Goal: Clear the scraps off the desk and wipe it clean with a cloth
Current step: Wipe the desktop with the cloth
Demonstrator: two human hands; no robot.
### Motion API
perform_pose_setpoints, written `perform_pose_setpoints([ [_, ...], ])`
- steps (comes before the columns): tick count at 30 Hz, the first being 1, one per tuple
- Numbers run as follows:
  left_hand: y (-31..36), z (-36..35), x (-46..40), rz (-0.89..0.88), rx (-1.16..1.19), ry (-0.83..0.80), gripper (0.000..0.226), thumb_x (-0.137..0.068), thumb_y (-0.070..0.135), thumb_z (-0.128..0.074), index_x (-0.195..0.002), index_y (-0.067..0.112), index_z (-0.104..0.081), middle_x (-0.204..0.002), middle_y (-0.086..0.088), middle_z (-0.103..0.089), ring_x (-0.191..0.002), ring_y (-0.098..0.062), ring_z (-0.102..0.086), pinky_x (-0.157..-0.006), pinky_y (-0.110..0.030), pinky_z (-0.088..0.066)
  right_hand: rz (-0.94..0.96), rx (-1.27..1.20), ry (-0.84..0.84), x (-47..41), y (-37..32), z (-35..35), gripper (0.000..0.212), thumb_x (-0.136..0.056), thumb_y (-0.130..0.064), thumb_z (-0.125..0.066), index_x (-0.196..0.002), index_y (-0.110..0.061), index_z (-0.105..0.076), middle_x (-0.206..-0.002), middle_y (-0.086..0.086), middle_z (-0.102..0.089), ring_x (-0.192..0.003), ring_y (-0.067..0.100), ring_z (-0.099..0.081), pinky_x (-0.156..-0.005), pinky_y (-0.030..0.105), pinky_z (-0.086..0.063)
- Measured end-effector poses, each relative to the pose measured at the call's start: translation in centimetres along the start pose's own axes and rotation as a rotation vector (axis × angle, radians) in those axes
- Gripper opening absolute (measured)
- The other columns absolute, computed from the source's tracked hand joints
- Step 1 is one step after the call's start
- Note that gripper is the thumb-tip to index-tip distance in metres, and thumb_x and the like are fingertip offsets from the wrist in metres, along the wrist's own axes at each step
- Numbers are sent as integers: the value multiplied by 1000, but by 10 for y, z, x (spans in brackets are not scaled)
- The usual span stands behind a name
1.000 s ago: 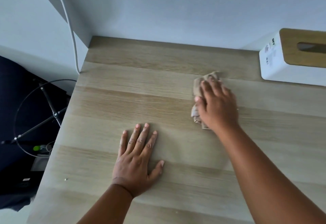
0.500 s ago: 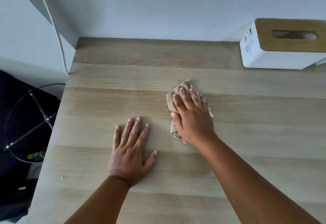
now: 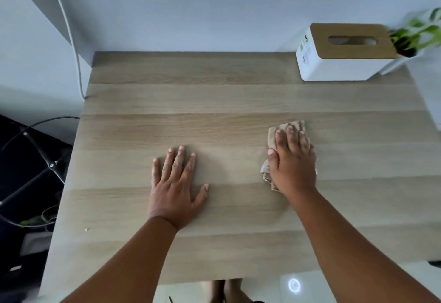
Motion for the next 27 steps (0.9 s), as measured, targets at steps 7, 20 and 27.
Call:
perform_pose_setpoints([
  [7,0,-1,-1,2,10,9,84,-90,67,-43,-161,23,-30,-172,-7,-19,-161,-25,-5,-127,-58,-8,343,-20,8,94,-80,-24,61,-99,-45,-42,-157,-24,-38,-170,4,-21,-157,33,-14,-121,58,-22],
  [20,2,0,-1,22,13,8,83,-91,65,-41,-161,24,-27,-172,-6,-15,-161,-25,0,-127,-58,-3,-21,-5,-7,122,48,-18,62,-100,-44,-34,-158,-22,-37,-169,11,-23,-154,40,-21,-120,60,-26],
  [27,3,3,0,21,11,1,77,-94,61,-38,-160,23,-30,-172,-6,-19,-160,-26,-7,-127,-58,-7,412,-143,-66,193,-111,-47,64,-100,-41,-43,-158,-19,-29,-171,11,-14,-158,39,-5,-120,66,-18],
])
Point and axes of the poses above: each hand's wrist, its own x-axis away from the middle knuckle, its own z-axis out of the back of the hand, y = z × x, the point moved 9 cm from there along -x, towards the middle knuckle
